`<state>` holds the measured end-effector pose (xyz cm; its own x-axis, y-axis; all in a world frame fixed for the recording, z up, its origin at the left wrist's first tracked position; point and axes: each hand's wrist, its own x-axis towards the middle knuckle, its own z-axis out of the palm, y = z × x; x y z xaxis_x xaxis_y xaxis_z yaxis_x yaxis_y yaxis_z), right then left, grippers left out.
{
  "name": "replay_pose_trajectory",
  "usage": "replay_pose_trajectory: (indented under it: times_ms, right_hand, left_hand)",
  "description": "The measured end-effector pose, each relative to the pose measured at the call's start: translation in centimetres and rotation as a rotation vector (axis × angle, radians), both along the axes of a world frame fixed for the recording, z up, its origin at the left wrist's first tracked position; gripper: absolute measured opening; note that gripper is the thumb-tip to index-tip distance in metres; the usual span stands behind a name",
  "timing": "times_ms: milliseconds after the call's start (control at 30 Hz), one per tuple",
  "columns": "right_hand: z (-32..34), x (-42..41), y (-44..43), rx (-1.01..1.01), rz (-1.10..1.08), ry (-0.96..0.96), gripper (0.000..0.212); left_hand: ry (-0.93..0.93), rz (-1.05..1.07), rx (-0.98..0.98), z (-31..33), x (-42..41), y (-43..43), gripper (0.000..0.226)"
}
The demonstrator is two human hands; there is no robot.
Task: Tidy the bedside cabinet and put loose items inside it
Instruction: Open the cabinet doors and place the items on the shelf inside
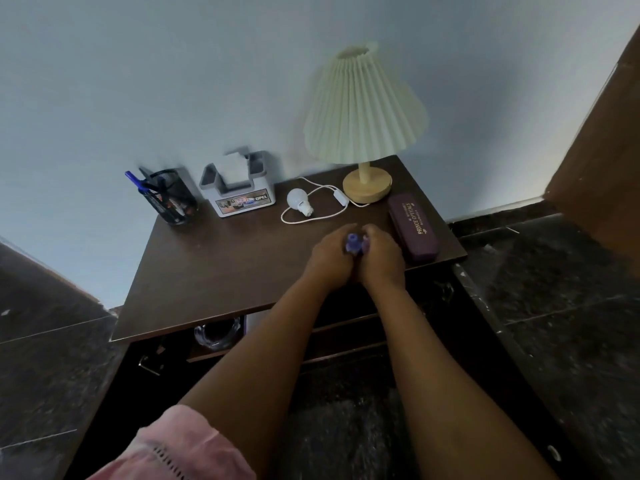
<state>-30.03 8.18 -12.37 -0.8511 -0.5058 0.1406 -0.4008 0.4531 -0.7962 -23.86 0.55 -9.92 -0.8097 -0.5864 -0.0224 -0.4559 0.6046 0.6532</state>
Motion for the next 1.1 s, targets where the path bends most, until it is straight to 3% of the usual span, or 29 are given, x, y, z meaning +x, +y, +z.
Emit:
replay_pose_trajectory:
  times_ms: [133,267,500,600,700,867,1100]
  right_hand:
    - [-0.7,0.8,0.3,-0.061,-0.033,-0.001,0.018]
    - [-0.9,2.0,1.7,-0.142,0.041,-0.029,0.022]
    - [-2.2,6.4,4.7,-0.012,0.246,0.209,0.010]
    - [-3.4,7.3,5.4,0.128,0.342,0.170,0.010]
    - [-4.6,7.3,5.8,0.212,0.379,0.047,0.005]
    - [-6.6,5.5,4.4,0.228,0.258,-0.065,0.017]
    - [-11.7,4.5,1.5,0.336,0.137,-0.151,0.022]
  left_hand:
    - [0.098,0.129,0.016,-1.2,0.1,0.9,0.026]
    - [0.191,0.285,0.033,-1.3,2.2,1.9,0.009]
    - [0.457,0.728,0.160,-3.8,11.1,5.8,0.019]
    - [0.402,0.877,0.260,-5.8,13.1,6.8,0.019]
    - [0.284,0.866,0.380,-7.3,13.3,6.6,0.023]
    - [0.110,0.679,0.344,-9.8,11.2,5.1,0.017]
    - [0.042,0.631,0.312,-13.7,7.1,3.0,0.018]
